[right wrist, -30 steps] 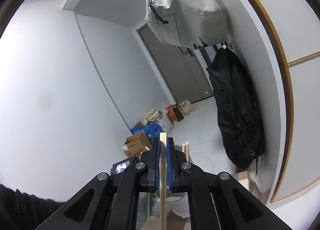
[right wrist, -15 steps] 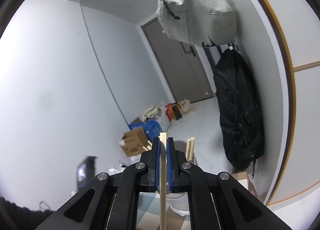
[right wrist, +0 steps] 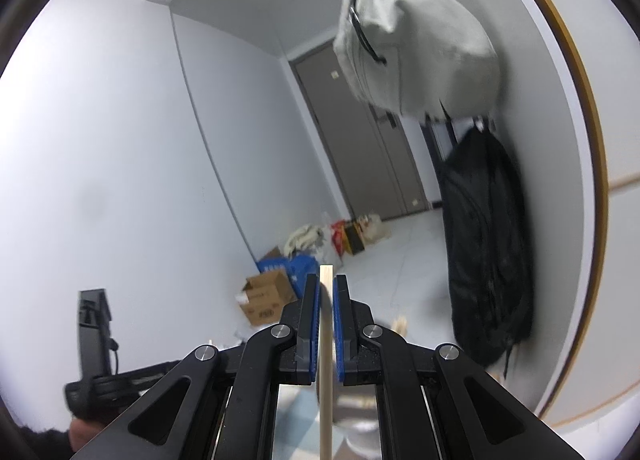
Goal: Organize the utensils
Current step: 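Carry both held sticks up over the white holder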
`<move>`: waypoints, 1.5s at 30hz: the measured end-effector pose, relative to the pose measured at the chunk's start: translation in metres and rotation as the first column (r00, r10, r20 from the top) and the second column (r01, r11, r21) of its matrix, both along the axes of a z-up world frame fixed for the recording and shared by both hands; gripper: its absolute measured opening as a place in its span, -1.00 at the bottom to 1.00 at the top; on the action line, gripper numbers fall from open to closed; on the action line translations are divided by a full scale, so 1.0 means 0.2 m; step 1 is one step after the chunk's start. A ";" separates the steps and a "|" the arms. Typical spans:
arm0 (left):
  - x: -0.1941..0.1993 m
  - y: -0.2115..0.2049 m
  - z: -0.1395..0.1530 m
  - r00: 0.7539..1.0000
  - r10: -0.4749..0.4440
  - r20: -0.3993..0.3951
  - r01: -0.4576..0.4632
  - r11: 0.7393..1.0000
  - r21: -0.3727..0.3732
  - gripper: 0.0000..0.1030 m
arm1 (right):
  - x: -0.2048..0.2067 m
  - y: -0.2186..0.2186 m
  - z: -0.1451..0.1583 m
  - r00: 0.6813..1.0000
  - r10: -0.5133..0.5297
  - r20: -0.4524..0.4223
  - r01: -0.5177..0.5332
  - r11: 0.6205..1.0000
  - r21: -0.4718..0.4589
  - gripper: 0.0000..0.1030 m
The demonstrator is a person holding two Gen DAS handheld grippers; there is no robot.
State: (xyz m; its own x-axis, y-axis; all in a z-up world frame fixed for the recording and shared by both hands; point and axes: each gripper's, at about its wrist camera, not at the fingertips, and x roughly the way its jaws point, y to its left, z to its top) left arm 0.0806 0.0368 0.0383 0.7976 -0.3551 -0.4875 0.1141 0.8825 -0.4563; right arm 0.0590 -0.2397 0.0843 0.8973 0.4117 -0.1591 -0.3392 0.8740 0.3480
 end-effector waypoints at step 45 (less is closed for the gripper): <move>0.58 -0.24 0.27 0.943 -0.055 0.328 0.052 0.999 0.016 -0.97 | 0.59 0.13 -0.04 0.953 -0.228 0.201 0.229 0.973 0.020 -0.89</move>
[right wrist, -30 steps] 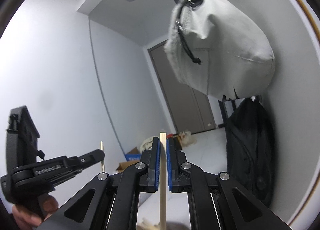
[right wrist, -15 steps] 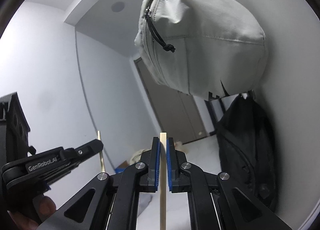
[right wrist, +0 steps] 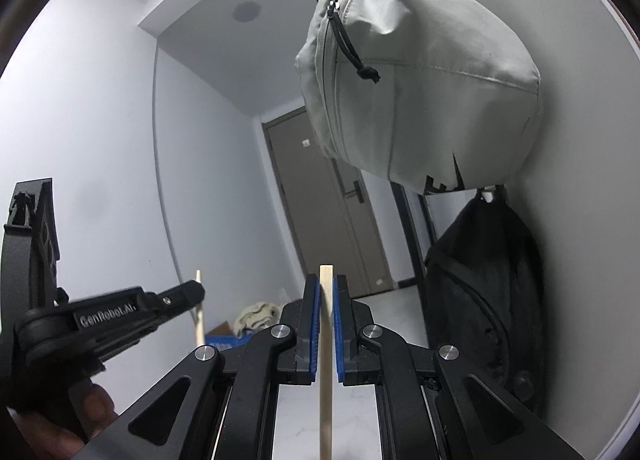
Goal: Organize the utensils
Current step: 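Carry both held sticks up over the white holder, then open the left gripper above the holder to drop its stick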
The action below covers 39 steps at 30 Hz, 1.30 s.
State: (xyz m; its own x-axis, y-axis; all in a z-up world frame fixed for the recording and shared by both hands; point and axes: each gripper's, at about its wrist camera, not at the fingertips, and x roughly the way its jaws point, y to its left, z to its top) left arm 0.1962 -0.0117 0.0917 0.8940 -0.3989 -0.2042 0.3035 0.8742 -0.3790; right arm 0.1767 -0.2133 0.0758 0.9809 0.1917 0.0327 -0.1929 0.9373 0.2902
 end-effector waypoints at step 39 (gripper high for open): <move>-0.32 0.19 -0.12 0.988 -0.068 -0.141 0.080 0.994 0.080 -0.98 | 0.04 0.06 0.04 0.999 0.030 0.011 -0.030 0.999 -0.041 -0.89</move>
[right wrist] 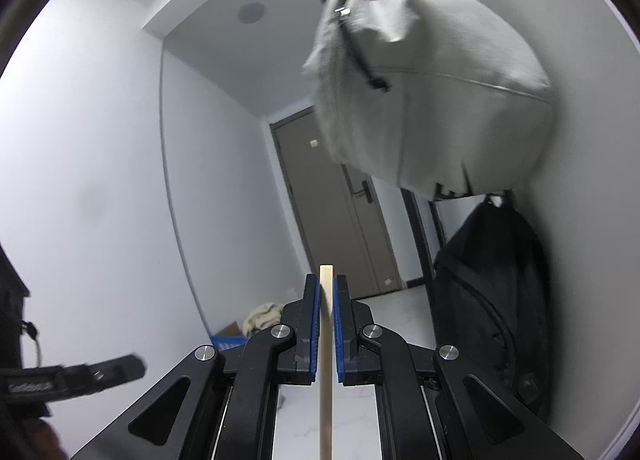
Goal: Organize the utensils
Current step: 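Open the left gripper above the holder to drop its stick, then open the right gripper above the holder to drop its stick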
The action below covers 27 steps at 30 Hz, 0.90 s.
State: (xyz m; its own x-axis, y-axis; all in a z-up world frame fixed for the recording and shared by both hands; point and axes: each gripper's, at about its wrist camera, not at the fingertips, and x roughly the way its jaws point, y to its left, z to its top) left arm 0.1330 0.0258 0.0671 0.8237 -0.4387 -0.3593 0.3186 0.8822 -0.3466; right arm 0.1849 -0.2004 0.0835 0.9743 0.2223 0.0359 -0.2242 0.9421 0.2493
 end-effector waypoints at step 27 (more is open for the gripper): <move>0.02 -0.03 -0.22 0.989 0.027 -0.149 -0.020 0.998 0.051 -0.83 | -0.05 0.12 -0.22 0.999 -0.007 -0.035 0.001 0.986 -0.166 -0.89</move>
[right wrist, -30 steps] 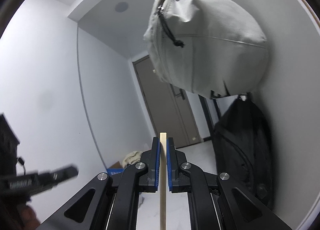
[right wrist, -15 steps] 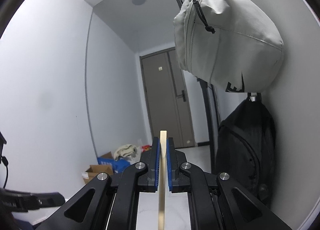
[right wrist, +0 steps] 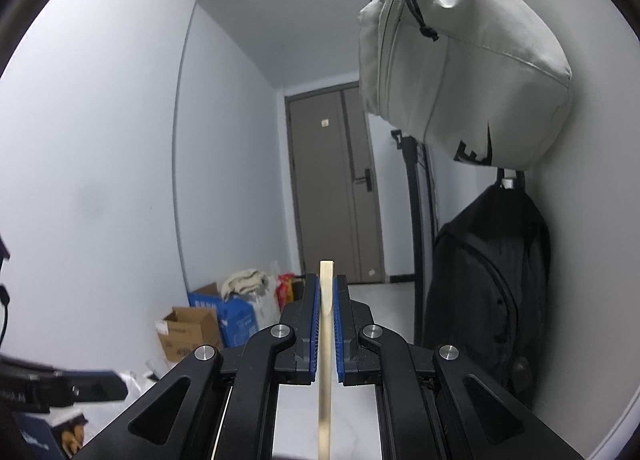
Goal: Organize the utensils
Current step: 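Open the right gripper above the holder to drop its stick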
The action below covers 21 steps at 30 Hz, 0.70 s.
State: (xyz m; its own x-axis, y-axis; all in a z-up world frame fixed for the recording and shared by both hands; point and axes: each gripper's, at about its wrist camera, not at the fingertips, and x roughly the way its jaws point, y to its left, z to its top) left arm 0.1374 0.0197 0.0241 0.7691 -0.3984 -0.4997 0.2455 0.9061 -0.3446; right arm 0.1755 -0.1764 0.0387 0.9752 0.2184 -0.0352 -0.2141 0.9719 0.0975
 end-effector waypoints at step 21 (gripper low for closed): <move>-0.26 -0.11 0.08 1.000 -0.001 -0.006 0.001 0.999 0.032 0.26 | -0.60 -0.30 -0.01 0.956 0.187 -0.224 -0.163 0.979 0.123 0.44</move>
